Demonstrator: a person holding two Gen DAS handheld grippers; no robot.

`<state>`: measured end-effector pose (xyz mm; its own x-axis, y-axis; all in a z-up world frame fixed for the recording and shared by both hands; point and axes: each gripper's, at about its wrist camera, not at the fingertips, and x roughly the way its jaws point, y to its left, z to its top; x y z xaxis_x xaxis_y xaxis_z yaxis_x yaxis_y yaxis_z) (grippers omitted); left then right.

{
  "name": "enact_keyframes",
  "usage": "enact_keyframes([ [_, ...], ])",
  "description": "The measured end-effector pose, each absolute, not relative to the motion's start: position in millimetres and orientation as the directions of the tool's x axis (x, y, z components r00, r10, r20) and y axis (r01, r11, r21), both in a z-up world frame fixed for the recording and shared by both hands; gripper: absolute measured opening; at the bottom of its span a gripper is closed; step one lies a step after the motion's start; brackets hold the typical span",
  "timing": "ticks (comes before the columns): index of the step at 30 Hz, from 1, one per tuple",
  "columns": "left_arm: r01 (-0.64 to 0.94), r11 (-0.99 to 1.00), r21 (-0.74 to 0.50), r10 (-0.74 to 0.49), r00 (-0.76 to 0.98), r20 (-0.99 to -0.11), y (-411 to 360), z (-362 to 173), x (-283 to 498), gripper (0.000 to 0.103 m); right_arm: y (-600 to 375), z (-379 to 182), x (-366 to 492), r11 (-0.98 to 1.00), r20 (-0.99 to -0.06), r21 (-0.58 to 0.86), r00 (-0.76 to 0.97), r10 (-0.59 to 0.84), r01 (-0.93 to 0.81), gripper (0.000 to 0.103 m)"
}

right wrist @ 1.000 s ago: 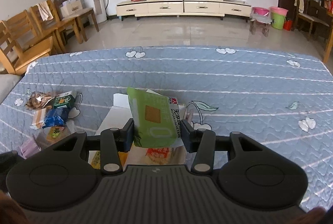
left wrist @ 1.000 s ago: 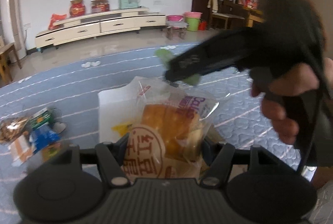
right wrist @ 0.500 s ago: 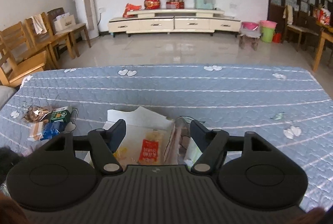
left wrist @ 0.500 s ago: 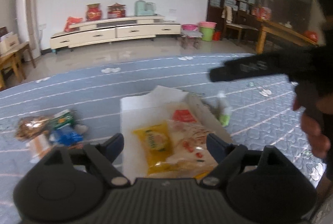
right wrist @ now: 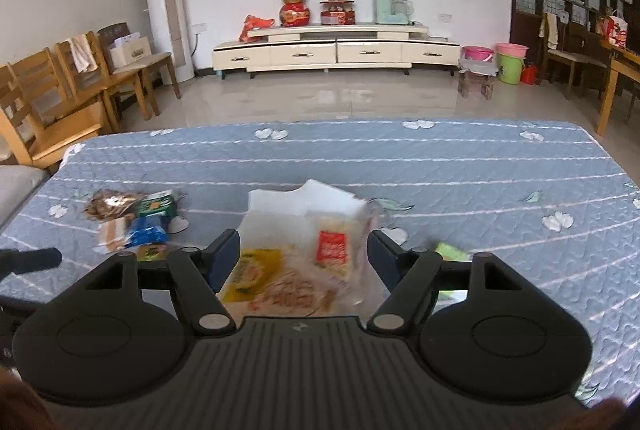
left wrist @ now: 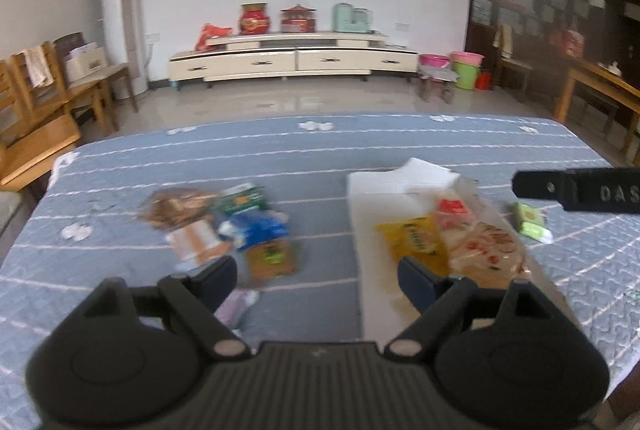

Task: Organize snacks
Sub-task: 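Lower both packs onto the white paper and open both grippers, then move both tools back to the snack pile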

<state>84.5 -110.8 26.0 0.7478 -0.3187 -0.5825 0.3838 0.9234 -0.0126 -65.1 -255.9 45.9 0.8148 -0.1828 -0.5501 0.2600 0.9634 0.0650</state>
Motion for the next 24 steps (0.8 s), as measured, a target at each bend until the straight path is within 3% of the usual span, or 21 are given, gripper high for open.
enact_keyframes([
  [24,0.239,0.971,0.01,-0.185,0.778,-0.6,-29,8,98,0.088,-198,30,-21,0.984,-0.595,0.09,0.801,-0.068,0.151,0.089],
])
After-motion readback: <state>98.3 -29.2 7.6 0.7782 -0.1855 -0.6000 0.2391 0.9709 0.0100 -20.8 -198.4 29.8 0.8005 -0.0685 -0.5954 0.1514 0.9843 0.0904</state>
